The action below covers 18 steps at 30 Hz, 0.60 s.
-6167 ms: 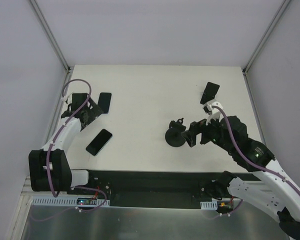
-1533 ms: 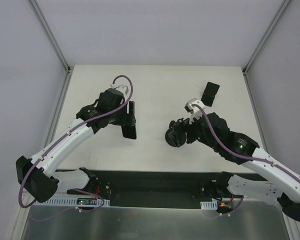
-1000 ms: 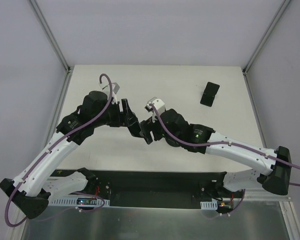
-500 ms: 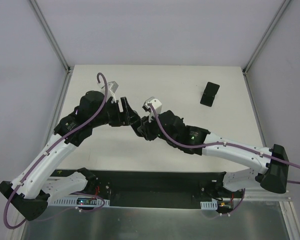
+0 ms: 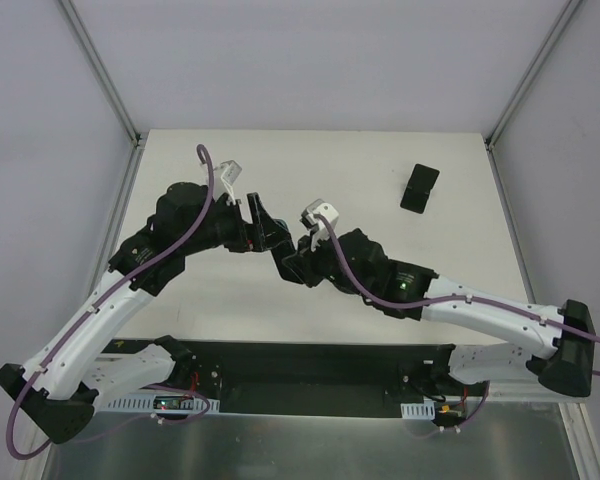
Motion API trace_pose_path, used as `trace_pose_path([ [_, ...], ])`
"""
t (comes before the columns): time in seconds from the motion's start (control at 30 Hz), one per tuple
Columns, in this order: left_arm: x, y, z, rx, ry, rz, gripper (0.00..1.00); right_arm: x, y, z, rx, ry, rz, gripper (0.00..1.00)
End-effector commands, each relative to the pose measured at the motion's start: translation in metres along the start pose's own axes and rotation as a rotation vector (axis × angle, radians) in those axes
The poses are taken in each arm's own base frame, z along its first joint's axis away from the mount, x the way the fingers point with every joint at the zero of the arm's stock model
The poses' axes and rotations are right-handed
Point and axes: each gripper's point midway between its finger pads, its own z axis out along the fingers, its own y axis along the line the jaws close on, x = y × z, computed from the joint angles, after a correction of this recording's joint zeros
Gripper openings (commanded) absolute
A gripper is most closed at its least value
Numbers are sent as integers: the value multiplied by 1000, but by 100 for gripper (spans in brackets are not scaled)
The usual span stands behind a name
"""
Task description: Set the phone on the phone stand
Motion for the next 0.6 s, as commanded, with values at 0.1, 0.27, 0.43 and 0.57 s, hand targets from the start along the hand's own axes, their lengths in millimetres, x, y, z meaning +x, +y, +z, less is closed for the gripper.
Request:
trace_pose_path([
  [0.1, -9, -64, -25, 374, -80, 150, 99, -33, -11, -58, -96, -167, 67, 1],
  [0.27, 9, -91, -34, 618, -30, 213, 99, -46, 4, -105, -266, -240, 84, 1],
  [0.43, 16, -126, -47, 901, 49, 213, 93, -59, 35, -148, -469, -290, 49, 1],
  [0.57, 15, -147, -56, 1007, 56, 236, 74, -64, 49, -162, -560, -305, 48, 1],
])
